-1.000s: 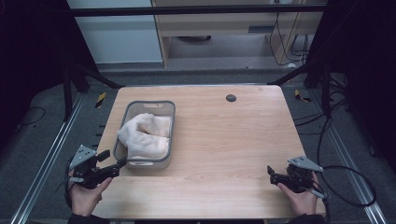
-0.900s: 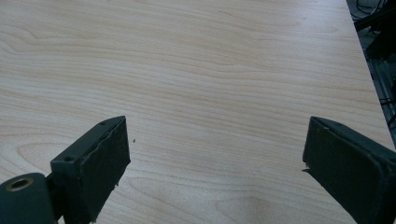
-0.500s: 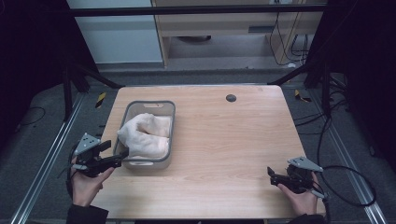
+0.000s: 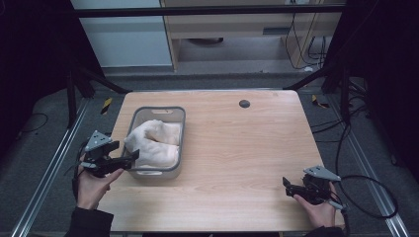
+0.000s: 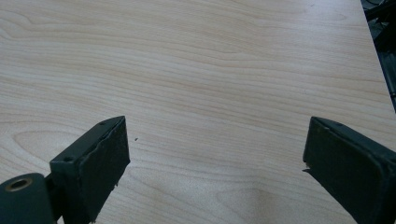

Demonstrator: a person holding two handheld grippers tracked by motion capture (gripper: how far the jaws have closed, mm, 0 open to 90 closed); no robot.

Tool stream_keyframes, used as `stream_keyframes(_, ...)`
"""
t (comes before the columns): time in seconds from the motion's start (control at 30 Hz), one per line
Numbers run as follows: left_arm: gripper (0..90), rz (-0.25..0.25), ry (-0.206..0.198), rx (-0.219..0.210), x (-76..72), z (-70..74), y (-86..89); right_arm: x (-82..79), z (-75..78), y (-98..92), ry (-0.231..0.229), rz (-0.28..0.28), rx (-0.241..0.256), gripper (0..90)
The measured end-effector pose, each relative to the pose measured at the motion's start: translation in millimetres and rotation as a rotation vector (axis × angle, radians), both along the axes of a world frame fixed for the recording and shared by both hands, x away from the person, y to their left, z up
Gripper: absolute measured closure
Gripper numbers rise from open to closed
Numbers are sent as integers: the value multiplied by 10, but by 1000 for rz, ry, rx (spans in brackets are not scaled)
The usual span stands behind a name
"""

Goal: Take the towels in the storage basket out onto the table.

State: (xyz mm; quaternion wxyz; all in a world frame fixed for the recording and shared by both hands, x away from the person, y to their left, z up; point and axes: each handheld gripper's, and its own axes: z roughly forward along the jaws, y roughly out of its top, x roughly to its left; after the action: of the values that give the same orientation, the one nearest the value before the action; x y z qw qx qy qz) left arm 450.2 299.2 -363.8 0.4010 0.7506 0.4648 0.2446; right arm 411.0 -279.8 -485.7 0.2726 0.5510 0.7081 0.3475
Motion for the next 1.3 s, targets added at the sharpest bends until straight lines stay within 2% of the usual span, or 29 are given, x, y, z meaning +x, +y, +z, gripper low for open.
stream_keyframes(0.4, 158, -17, 18, 38, 169, 110, -91, 4, -6, 2, 10, 1, -8, 69)
stream_keyframes(0.83, 138, -42, 83, 83, 377, 164, -199, 4, -13, -4, 15, 7, -13, 69)
stream_keyframes(1.0, 129, -41, 106, 107, 453, 157, -232, 7, -18, -3, 22, 8, -10, 68)
stream_keyframes(1.3, 125, -26, 130, 122, 592, 116, -250, 18, -29, 1, 28, 15, -15, 66)
